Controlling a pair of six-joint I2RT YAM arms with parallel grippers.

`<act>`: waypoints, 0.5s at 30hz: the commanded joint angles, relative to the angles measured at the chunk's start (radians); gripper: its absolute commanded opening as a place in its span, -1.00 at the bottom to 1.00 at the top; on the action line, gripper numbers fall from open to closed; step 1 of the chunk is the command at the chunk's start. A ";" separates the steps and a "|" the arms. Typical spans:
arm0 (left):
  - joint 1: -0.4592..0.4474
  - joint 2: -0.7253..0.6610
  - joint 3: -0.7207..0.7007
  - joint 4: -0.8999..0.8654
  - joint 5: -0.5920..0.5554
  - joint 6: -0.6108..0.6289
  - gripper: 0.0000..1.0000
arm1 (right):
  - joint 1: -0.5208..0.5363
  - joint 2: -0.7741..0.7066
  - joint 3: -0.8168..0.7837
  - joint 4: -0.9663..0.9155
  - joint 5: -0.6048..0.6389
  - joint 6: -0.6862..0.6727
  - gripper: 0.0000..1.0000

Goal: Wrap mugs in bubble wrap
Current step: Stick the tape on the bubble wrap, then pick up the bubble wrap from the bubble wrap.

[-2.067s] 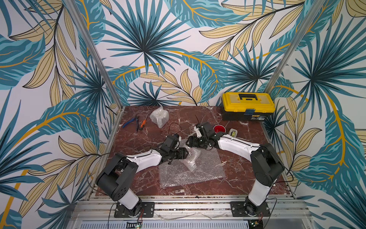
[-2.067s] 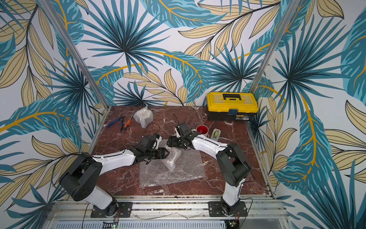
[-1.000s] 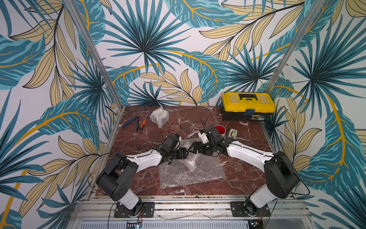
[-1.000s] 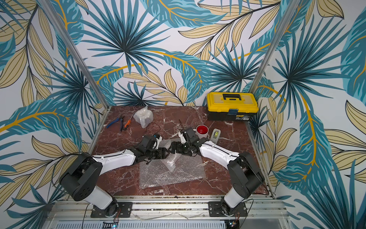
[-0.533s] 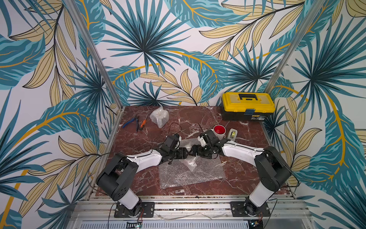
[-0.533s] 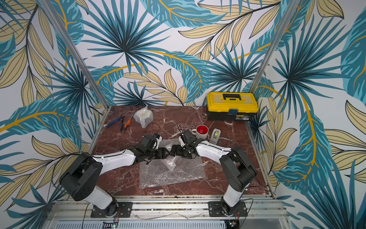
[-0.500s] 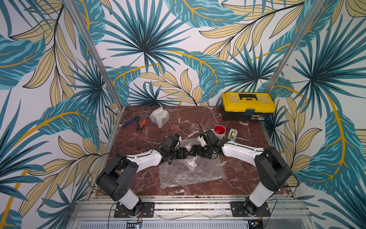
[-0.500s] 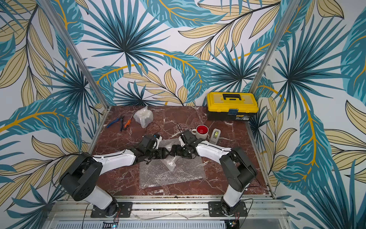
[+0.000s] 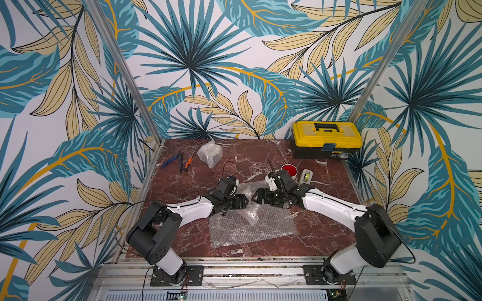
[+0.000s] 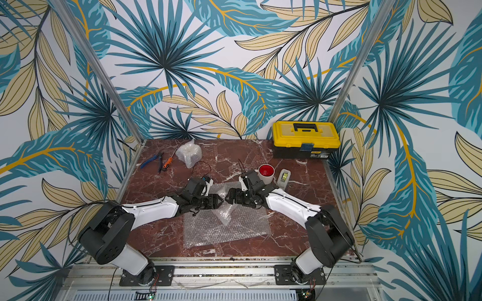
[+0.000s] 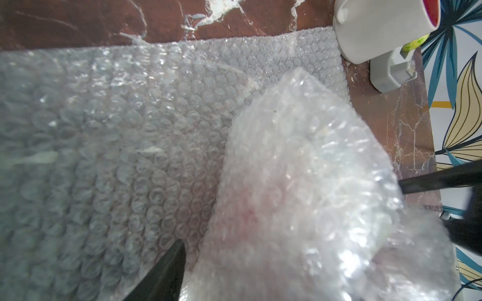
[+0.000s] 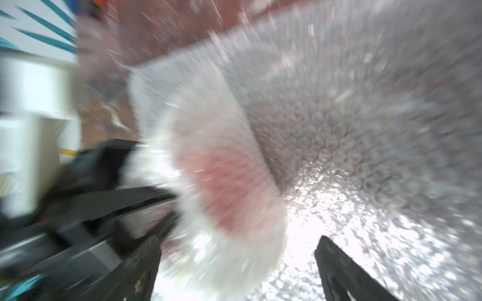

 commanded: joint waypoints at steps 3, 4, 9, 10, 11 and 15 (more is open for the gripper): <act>-0.003 -0.091 0.047 -0.138 -0.074 -0.013 0.56 | 0.000 -0.146 -0.068 0.098 0.093 0.006 0.88; -0.004 -0.114 0.058 -0.153 -0.079 -0.014 0.61 | 0.004 -0.157 -0.079 0.089 0.108 0.014 0.88; -0.005 -0.240 0.073 -0.235 -0.114 -0.015 0.72 | 0.075 -0.216 -0.137 0.069 0.208 -0.009 0.89; -0.005 -0.271 0.066 -0.257 -0.122 -0.015 0.72 | 0.098 -0.228 -0.145 0.069 0.231 -0.021 0.89; -0.005 -0.302 0.055 -0.272 -0.133 -0.018 0.72 | 0.124 -0.235 -0.147 0.022 0.253 -0.035 0.89; -0.004 -0.445 -0.003 -0.330 -0.187 -0.031 0.75 | 0.242 -0.232 -0.133 -0.050 0.337 -0.096 0.88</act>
